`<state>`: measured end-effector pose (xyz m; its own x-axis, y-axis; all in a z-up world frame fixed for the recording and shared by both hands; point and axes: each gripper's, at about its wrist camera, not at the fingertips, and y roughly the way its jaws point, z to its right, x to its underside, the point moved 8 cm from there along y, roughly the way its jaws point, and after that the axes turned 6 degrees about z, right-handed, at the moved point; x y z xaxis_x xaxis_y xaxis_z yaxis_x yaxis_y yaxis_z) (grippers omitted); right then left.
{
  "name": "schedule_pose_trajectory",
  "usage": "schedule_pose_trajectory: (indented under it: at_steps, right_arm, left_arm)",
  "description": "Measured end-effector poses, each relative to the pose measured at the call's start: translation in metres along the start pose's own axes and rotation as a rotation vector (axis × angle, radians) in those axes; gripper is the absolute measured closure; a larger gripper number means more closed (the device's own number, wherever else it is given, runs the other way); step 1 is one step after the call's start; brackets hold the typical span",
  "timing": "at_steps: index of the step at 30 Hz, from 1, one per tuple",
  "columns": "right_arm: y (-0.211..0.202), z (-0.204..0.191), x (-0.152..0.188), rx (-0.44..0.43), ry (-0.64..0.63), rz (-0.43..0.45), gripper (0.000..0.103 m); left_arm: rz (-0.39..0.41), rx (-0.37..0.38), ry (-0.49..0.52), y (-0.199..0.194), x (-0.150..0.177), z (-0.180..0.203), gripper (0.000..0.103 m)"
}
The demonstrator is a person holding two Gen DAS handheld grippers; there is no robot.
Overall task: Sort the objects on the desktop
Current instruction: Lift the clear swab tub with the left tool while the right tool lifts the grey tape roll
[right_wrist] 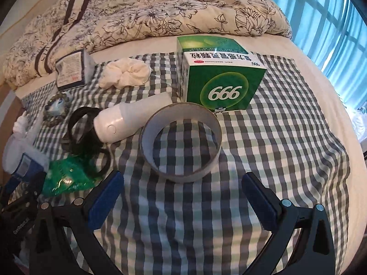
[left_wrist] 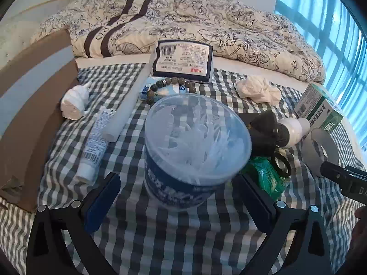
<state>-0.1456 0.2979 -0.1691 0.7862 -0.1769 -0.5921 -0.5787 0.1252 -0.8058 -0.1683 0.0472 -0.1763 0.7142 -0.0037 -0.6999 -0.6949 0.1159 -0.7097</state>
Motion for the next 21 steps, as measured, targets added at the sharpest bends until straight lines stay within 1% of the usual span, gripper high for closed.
schedule_pose_trajectory:
  at_steps: [6,11,13,14,15,16,18,19,20,21]
  right_arm:
    - [0.017,0.002,-0.004,0.022,0.005,-0.022,0.0]
    - [0.026,-0.005,-0.009,0.042,-0.017,-0.023,0.001]
    - [0.028,-0.006,-0.012,0.053,-0.024,-0.016,0.003]
    - [0.029,-0.007,-0.013,0.059,-0.03,-0.014,0.008]
    - [0.029,-0.008,-0.013,0.066,-0.035,-0.014,0.017]
    - [0.03,-0.009,-0.013,0.067,-0.042,-0.016,0.02]
    - [0.032,-0.011,-0.013,0.062,-0.053,-0.023,0.021]
    - [0.032,-0.011,-0.013,0.064,-0.06,-0.02,0.021]
    - [0.031,-0.011,-0.013,0.067,-0.062,-0.016,0.022]
    - [0.03,-0.011,-0.013,0.067,-0.062,-0.013,0.022]
  left_arm:
    - [0.007,0.019,0.025,0.008,-0.007,0.005,0.0]
    - [0.019,0.036,0.027,0.011,-0.012,0.007,0.0]
    - [0.015,0.049,0.02,0.013,-0.012,0.007,0.0]
    - [0.013,0.058,0.012,0.013,-0.012,0.006,0.001]
    - [0.008,0.067,0.005,0.014,-0.011,0.006,0.003]
    - [0.002,0.074,0.001,0.015,-0.011,0.006,0.006]
    - [-0.01,0.074,-0.008,0.016,-0.01,0.004,0.021]
    - [-0.01,0.064,-0.007,0.017,-0.01,0.002,0.026]
    - [-0.011,0.053,-0.004,0.017,-0.01,0.001,0.034]
    - [-0.011,0.053,-0.005,0.017,-0.01,0.0,0.034]
